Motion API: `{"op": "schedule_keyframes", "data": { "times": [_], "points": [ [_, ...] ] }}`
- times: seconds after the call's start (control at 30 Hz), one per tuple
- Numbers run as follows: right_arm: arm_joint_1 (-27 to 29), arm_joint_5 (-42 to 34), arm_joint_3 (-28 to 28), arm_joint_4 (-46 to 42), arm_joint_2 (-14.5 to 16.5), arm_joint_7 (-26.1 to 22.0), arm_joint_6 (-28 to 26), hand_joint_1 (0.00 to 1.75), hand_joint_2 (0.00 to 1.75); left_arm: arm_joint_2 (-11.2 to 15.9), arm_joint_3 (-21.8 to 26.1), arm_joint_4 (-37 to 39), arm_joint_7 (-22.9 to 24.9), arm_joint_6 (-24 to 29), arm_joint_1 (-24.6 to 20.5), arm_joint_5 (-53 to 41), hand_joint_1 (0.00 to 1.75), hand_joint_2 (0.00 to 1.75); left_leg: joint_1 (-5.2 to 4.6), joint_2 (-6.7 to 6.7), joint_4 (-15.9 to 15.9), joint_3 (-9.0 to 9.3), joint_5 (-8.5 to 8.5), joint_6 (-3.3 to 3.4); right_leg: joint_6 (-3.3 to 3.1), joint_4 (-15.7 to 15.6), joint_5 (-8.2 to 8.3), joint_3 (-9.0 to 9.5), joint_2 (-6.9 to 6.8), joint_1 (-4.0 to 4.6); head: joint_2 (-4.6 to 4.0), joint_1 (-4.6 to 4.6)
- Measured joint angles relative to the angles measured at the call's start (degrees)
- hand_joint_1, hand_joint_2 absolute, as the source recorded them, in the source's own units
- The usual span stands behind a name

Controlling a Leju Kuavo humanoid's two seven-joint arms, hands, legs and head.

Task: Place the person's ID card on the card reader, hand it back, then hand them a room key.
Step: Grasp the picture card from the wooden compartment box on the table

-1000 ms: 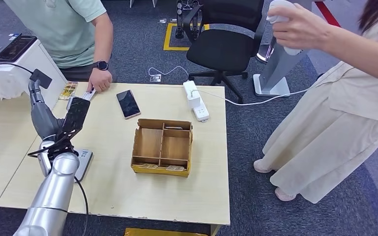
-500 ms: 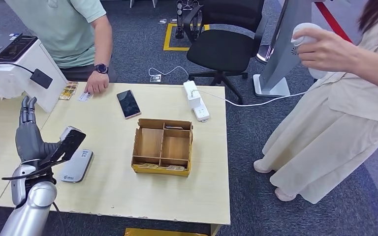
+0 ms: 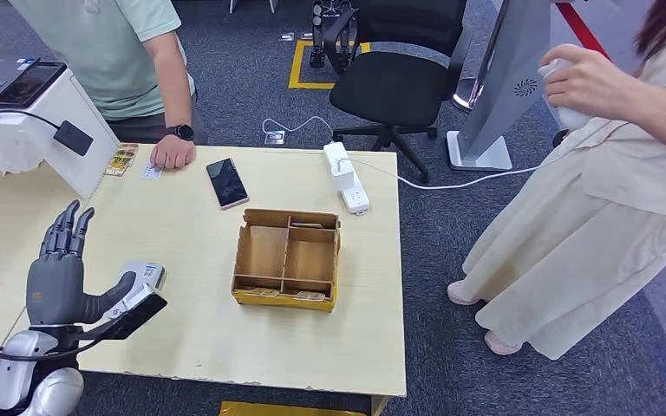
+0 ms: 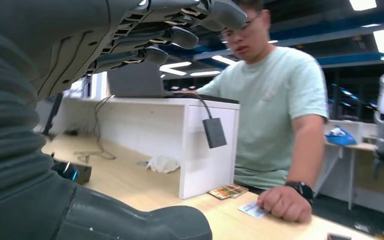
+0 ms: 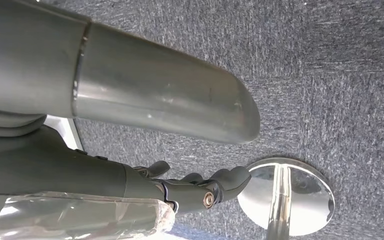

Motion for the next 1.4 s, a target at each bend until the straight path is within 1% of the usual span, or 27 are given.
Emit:
{"op": "schedule_keyframes", "data": {
  "times": [0.13, 0.33, 0.47, 0.77, 1.0, 1.4],
  "points": [
    [-0.1, 0.2, 0.0, -0.2, -0.2, -0.4, 0.1, 0.00, 0.00, 1.1, -3.4, -0.7, -0.2, -1.0, 1.3, -5.4, 0.00, 1.75, 0.00, -0.02, 0.0, -0.02, -0.01, 0.01, 0.02, 0.0, -0.01, 0.00, -0.02, 0.00, 0.00, 0.01],
    [-0.3, 0.6, 0.0, -0.2, -0.4, -0.7, 0.1, 0.00, 0.00, 1.7, -9.1, -0.7, -1.2, -2.4, 0.6, -6.3, 0.00, 1.75, 0.00, -0.01, 0.0, -0.01, 0.00, 0.02, 0.01, 0.0, 0.02, 0.01, -0.03, 0.00, 0.01, 0.00],
    [-0.5, 0.6, 0.0, -0.2, -0.5, -0.9, 0.2, 0.00, 0.00, 1.8, -11.5, -0.6, -1.2, -3.1, -0.8, -6.3, 0.00, 1.75, 0.00, -0.02, 0.0, 0.00, 0.00, 0.02, 0.01, 0.0, 0.03, 0.02, -0.05, 0.00, 0.02, 0.00],
    [-1.5, 1.2, 0.1, -0.1, -0.5, -0.8, 0.1, 0.00, 0.00, 1.5, -18.8, 2.0, -0.7, -6.4, -5.9, -6.1, 0.00, 1.75, 0.00, -0.01, 0.0, 0.00, 0.00, 0.02, 0.01, 0.0, 0.03, 0.01, -0.04, 0.00, 0.01, 0.01],
    [-1.8, 1.3, 0.5, -0.1, -0.5, -0.3, 0.1, 0.00, 0.00, 1.1, -23.3, 5.0, 0.1, -9.3, -9.1, -4.5, 0.00, 1.75, -0.01, -0.01, 0.0, -0.01, 0.00, 0.02, 0.01, 0.0, 0.03, 0.01, -0.04, 0.00, 0.01, 0.00],
    [-2.3, 1.9, 1.3, 0.0, -0.6, 0.3, 0.1, 0.00, 0.00, 0.4, -27.8, 9.7, 0.1, -10.1, -10.6, -4.2, 0.00, 1.75, -0.01, 0.00, 0.0, -0.02, 0.00, 0.02, 0.01, 0.0, 0.03, 0.01, -0.01, 0.00, 0.01, 0.01]
  ]
}}
